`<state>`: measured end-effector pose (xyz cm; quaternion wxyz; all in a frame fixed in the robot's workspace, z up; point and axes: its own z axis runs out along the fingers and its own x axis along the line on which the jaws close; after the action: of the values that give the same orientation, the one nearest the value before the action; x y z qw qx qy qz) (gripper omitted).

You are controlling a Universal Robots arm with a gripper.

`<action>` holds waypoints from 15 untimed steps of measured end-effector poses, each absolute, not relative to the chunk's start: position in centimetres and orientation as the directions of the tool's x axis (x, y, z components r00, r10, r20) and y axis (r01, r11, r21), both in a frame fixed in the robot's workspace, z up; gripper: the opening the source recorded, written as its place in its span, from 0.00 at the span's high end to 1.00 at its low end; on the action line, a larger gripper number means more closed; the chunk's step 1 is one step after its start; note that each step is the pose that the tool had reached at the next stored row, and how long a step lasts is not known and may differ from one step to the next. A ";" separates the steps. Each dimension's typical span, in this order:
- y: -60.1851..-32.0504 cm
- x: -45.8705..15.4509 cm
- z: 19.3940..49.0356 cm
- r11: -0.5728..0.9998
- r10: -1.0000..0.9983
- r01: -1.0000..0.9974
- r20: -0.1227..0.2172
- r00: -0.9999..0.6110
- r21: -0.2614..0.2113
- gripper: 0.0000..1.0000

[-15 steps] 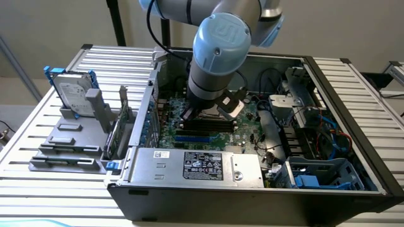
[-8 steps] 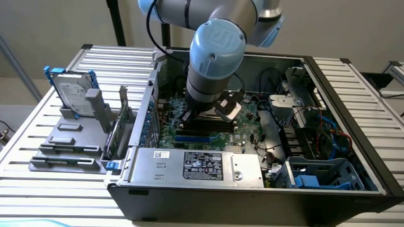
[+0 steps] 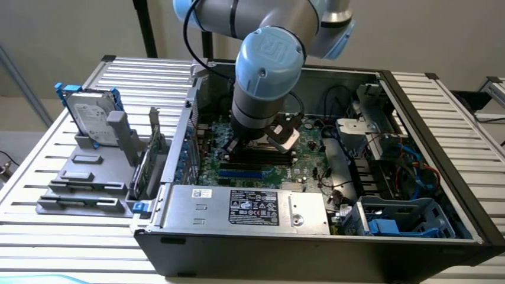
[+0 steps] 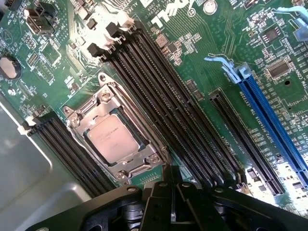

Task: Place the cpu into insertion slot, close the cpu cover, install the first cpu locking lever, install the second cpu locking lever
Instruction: 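Install the second cpu locking lever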

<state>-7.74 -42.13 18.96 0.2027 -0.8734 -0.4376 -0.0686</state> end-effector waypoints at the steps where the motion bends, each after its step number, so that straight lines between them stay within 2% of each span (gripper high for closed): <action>1: -42.1 -7.7 18.9 -0.535 0.737 0.792 0.296 0.608 -0.293 0.89; 11: -42.0 -7.7 18.9 -0.544 0.746 0.792 0.273 0.608 -0.276 0.89; 15: -42.0 -7.7 20.0 -0.545 0.747 0.792 0.271 0.608 -0.275 0.89</action>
<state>-7.75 -42.00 19.96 0.1872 -0.8768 -0.4387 -0.0607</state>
